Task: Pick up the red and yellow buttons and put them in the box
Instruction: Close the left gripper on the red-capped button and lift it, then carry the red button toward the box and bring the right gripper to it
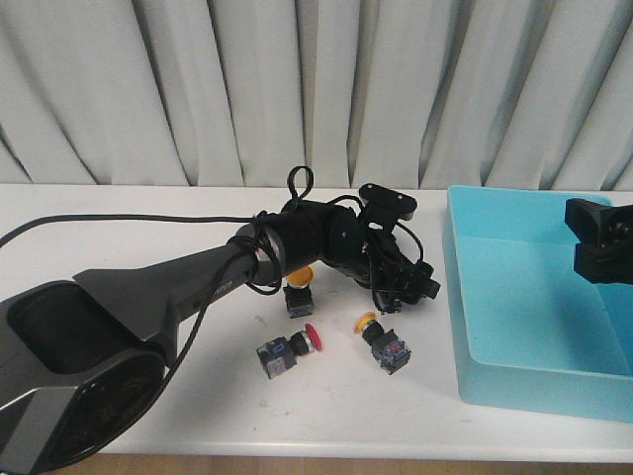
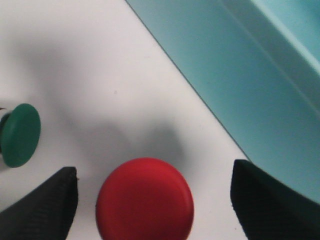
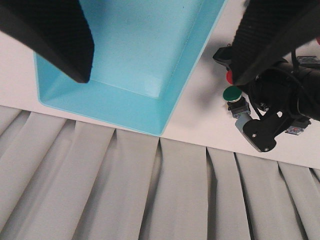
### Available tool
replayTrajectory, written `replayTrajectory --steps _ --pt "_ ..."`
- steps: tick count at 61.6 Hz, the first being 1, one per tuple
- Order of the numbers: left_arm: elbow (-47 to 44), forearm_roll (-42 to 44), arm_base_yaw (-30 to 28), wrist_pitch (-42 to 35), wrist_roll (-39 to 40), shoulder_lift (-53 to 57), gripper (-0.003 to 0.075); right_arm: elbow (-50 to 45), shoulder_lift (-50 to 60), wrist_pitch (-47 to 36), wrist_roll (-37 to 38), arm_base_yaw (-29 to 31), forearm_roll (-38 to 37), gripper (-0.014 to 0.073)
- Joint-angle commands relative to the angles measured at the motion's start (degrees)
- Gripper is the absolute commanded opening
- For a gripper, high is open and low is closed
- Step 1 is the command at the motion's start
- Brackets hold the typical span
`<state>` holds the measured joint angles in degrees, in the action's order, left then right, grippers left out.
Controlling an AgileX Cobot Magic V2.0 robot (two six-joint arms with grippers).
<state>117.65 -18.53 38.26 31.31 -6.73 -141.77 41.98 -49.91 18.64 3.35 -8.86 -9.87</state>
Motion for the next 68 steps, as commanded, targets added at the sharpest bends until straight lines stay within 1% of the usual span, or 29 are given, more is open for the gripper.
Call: replayTrajectory --steps 1,8,17,26,29,38,43,51,58,63,68 --pt "1.9 -0.9 0.2 -3.7 0.8 4.2 0.0584 1.9 0.3 -3.7 -0.4 0.0 -0.1 0.0544" --pt "1.9 -0.8 0.0 -4.4 2.2 4.2 0.0552 1.9 0.3 -3.7 -0.3 0.0 -0.2 0.0544" --pt "1.9 -0.7 -0.3 -4.3 6.7 4.0 0.0459 1.9 0.3 -3.7 -0.3 0.0 -0.2 0.0544" --pt "1.9 -0.7 -0.8 -3.0 9.6 3.9 0.0306 1.9 0.3 -3.7 -0.3 0.0 -0.2 0.0544" --pt "1.9 -0.8 -0.9 -3.0 9.6 3.9 0.0235 1.9 0.3 -3.7 -0.3 0.0 -0.2 0.0544" --pt "1.9 -1.5 -1.2 -2.9 9.6 3.9 0.0064 1.9 0.3 -3.7 -0.3 0.0 -0.2 0.0544" --pt "1.9 -1.9 -1.2 -2.7 9.6 4.5 -0.0004 1.9 0.3 -3.7 -0.3 0.0 -0.2 0.0544" --pt "1.9 -2.9 -1.2 -1.0 9.6 6.8 -0.0008 1.9 0.3 -3.6 -0.3 -0.1 -0.2 0.0544" --pt "1.9 -3.1 -1.2 3.6 9.6 10.6 -0.0008 1.9 0.3 -3.7 -0.3 -0.3 -0.2 0.0544" --pt "1.9 -3.2 -1.2 7.7 9.6 13.8 -0.0008 1.9 0.3 -3.5 -1.5 -2.0 -1.1 0.0544" --pt "1.9 -3.2 -1.2 11.5 9.1 17.5 -0.0008 1.9 -0.1 -3.3 -4.2 -5.6 -2.2 0.0544"
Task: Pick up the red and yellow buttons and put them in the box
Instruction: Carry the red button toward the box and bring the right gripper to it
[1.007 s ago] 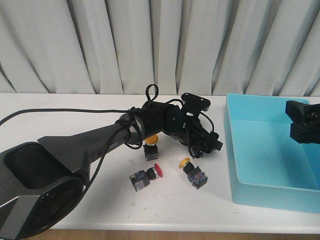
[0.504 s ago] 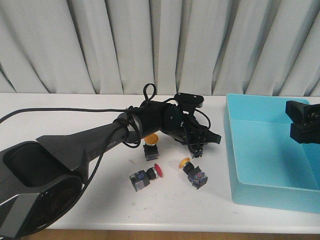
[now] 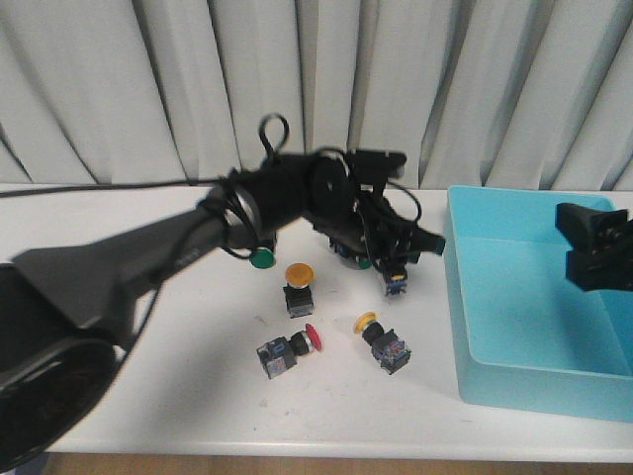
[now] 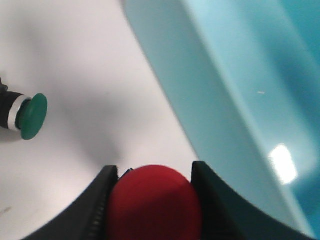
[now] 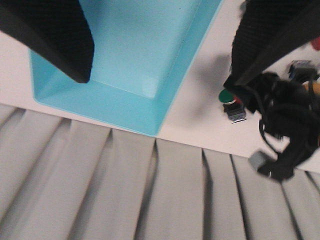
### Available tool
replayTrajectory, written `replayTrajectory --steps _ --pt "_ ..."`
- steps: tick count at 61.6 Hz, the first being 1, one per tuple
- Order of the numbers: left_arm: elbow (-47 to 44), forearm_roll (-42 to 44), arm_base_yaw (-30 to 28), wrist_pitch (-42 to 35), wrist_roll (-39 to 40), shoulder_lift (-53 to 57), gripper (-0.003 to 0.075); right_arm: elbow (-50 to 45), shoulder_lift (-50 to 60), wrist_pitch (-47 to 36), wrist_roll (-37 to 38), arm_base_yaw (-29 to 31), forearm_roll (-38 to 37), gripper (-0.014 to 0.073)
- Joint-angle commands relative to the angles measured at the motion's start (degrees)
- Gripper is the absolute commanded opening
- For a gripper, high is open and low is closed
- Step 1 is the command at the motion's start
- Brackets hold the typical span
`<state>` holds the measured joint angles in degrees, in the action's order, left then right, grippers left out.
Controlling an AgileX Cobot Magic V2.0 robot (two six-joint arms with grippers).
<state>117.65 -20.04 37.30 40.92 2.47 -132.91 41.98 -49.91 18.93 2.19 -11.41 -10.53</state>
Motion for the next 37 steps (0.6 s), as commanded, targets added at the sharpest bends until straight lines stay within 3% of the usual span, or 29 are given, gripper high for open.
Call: replayTrajectory --steps 1,14,25,37 --pt "1.9 -1.7 -0.2 2.9 -0.1 9.2 -0.0008 1.9 -0.2 -3.5 -3.6 -3.8 -1.8 0.0544" --pt "1.9 -1.8 -0.2 9.9 -0.1 17.1 -0.0006 1.9 -5.3 -3.2 -10.2 -11.8 -3.0 0.0544" --pt "1.9 -2.7 -0.2 11.2 0.0 21.6 -0.0006 1.9 -10.3 -7.9 -8.9 -12.2 -2.4 0.0544" --pt "1.9 -9.5 -0.2 11.5 0.0 23.1 -0.0006 1.9 -12.6 -11.0 -8.9 -12.2 -0.5 0.0544"
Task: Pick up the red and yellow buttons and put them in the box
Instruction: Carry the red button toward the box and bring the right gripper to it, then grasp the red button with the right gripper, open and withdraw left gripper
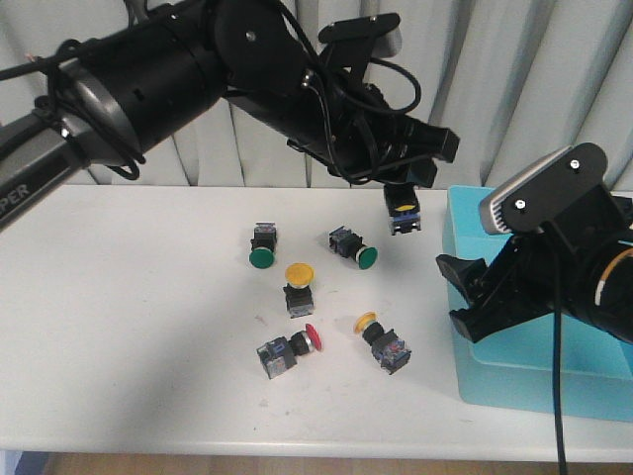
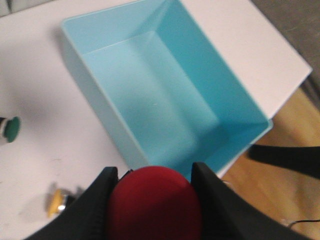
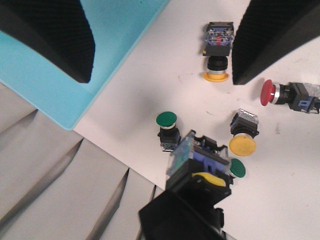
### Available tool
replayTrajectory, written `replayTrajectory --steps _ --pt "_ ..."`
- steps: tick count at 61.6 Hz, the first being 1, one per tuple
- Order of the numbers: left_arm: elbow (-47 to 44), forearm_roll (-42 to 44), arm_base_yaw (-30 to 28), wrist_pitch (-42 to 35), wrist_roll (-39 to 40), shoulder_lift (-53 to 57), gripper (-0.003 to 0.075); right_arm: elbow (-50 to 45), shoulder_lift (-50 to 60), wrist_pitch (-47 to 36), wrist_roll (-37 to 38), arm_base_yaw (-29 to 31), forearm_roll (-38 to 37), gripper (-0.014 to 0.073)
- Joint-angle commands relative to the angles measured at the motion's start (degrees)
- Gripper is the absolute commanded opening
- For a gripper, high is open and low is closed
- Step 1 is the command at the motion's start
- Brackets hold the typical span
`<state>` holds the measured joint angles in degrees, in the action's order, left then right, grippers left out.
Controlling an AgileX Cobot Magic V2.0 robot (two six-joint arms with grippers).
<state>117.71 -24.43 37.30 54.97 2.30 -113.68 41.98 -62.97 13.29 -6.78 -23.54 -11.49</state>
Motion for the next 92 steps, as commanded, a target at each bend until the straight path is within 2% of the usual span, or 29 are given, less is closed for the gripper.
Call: replayTrajectory --steps 1,35,53,68,77,84,92 --pt "1.8 -5.6 -0.2 -2.5 0.1 3.9 -0.0006 1.9 0.5 -5.5 0.0 -0.1 0.6 0.0544" --pt "1.8 -19.4 -0.2 -4.4 0.8 3.9 0.0008 1.9 0.5 -10.0 -0.5 -0.1 1.1 0.0544" --pt "1.8 -19.8 -0.2 -3.7 5.0 3.9 0.0015 1.9 0.5 -13.3 -0.6 0.0 1.0 0.0544" --pt "1.8 -19.9 1.1 -3.0 5.2 3.9 0.0022 1.9 0.2 -15.6 -1.4 0.0 1.0 0.0531" --pt "1.8 -19.8 2.1 -3.1 5.1 3.9 0.0025 1.9 -1.3 -15.3 -1.6 0.1 1.2 0.044" --pt "1.8 -19.4 2.1 -3.1 4.8 3.9 0.0025 1.9 -1.6 -15.7 -1.6 0.1 1.2 0.0304" --pt "1.8 -17.8 2.1 -2.9 2.4 3.9 0.0025 1.9 -1.6 -15.7 -1.6 0.1 1.2 0.0107"
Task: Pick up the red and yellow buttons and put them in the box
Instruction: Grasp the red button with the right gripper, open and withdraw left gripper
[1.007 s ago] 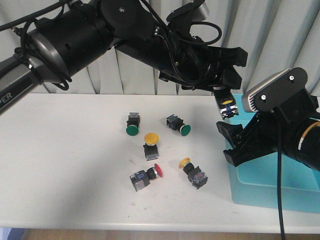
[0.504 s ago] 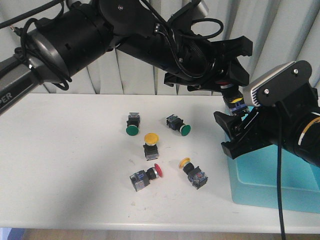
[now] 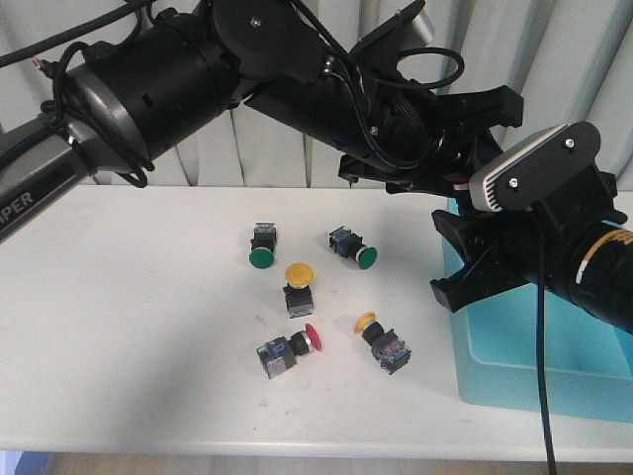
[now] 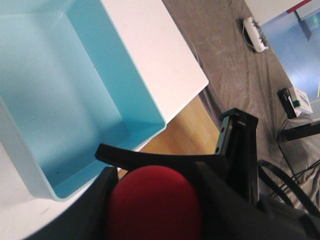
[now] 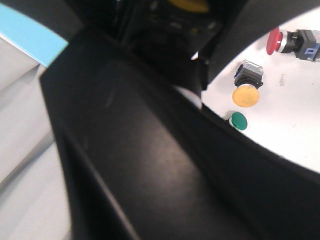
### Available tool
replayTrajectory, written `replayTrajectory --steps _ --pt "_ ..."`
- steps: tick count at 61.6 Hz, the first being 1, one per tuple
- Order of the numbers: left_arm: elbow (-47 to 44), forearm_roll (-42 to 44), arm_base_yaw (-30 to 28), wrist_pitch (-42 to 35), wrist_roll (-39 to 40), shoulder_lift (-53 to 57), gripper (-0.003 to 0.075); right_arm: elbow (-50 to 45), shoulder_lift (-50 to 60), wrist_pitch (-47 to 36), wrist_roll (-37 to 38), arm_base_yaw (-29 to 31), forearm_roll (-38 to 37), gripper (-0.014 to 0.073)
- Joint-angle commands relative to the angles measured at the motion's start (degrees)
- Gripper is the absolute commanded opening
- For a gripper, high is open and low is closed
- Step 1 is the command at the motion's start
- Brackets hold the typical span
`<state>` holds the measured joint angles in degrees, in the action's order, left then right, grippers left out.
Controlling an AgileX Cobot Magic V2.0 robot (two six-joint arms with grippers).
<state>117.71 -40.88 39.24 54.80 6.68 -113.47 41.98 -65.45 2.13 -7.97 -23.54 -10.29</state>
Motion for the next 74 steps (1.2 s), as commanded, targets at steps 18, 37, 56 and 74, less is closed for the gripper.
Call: replayTrajectory --steps 18,37,56,74 --pt "1.8 -1.2 0.2 -2.3 -2.2 3.7 0.0034 1.9 0.8 -4.5 -0.4 0.1 0.0 -0.0007" --pt "1.8 -0.8 0.1 -2.2 -4.4 3.7 0.0286 1.9 0.8 -4.2 -0.3 0.1 0.0 -0.0003" --pt "1.8 -0.8 -0.1 -4.5 -5.7 3.7 0.0587 1.9 0.8 -2.9 -0.3 0.1 0.0 -0.0003" --pt "1.8 -0.9 -2.1 -9.9 -12.5 4.6 0.0589 1.9 1.4 -0.3 -0.3 0.1 0.1 -0.0003"
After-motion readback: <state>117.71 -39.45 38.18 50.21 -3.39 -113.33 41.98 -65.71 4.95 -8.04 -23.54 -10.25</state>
